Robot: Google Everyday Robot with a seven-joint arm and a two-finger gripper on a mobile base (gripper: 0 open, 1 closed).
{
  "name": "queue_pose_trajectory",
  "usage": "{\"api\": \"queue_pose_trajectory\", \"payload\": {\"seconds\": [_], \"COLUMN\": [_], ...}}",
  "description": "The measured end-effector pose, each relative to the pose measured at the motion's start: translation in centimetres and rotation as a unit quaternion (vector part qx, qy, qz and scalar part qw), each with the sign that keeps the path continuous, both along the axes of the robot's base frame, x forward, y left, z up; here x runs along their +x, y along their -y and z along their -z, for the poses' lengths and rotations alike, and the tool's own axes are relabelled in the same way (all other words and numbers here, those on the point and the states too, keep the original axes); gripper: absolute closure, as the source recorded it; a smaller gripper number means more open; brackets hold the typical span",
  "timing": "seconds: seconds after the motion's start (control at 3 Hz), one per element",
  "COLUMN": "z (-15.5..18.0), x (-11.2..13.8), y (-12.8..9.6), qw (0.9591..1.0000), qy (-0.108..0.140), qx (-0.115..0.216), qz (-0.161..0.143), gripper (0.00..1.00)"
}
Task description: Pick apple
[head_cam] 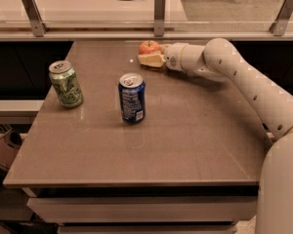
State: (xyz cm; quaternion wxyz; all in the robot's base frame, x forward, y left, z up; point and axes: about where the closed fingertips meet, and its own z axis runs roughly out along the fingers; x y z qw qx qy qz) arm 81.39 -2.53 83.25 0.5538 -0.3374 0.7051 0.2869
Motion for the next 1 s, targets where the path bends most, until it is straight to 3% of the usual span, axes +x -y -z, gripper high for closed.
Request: {"api": "queue_pose_trajectory", "payload": {"seconds": [0.33, 1.0], "z": [0.0, -4.6], "x": [-0.1, -1.0], "y": [-0.4, -0.7], "qw": [1.0000, 0.9994], "qy": [0.001, 0.029], "qx": [0.005, 0.011], "qz": [-0.006, -0.016], "gripper": [1.00, 1.00]}}
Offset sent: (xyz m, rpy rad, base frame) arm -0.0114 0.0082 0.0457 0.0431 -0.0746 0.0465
